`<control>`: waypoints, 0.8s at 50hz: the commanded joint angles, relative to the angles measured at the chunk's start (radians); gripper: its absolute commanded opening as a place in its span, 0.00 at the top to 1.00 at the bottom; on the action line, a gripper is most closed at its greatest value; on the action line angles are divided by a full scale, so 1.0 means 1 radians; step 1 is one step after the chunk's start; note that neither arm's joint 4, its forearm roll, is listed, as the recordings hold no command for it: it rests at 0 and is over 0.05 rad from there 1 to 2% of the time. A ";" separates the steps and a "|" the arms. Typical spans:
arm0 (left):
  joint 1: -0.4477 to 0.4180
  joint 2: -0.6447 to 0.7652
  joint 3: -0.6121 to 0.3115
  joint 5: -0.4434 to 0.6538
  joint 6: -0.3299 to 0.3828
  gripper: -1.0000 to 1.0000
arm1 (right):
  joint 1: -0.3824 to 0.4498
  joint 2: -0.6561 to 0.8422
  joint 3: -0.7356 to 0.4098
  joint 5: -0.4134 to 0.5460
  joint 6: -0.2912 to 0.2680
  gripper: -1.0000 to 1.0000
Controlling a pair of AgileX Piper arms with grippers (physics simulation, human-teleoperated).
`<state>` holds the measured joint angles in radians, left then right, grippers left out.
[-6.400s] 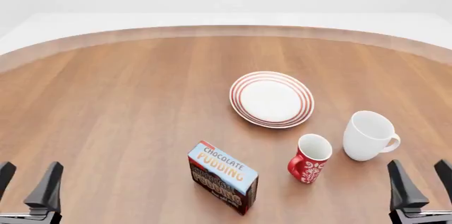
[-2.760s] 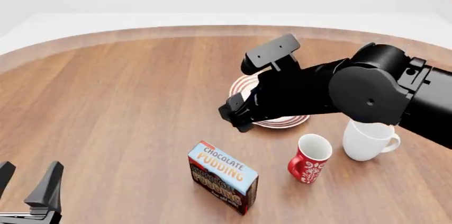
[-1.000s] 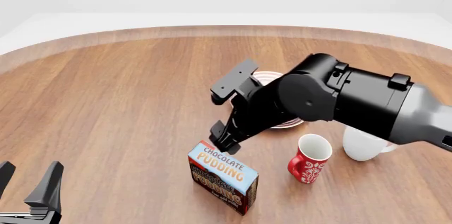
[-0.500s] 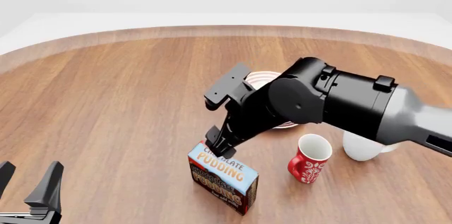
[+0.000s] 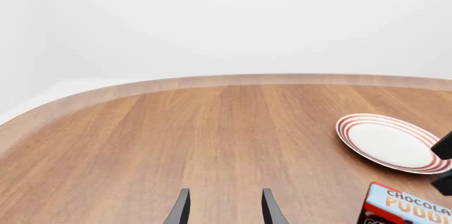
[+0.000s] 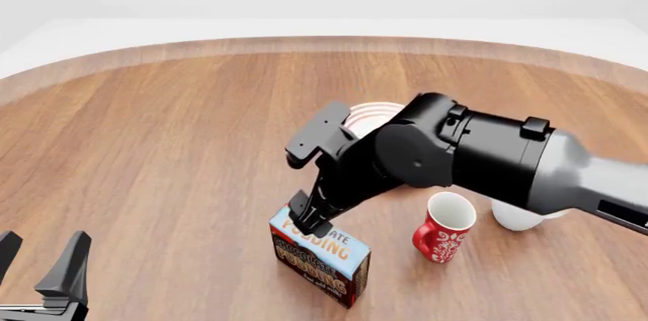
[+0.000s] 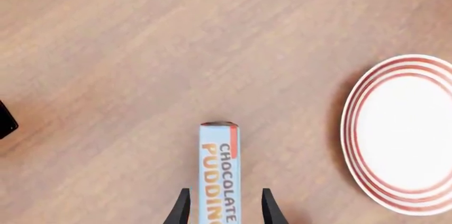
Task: Put the chocolate pudding to the right of the plate.
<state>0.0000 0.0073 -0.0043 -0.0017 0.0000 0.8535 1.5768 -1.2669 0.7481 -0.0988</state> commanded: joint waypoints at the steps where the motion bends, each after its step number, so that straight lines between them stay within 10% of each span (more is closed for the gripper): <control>1: 0.000 0.000 0.000 0.000 0.000 0.00 | 0.009 0.018 -0.004 -0.013 0.005 0.00; 40: 0.000 0.000 0.000 0.000 0.000 0.00 | 0.027 0.038 0.041 -0.077 0.063 0.00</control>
<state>0.0000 0.0073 -0.0043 -0.0017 0.0000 0.8712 1.6118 -1.2484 0.6971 -0.0532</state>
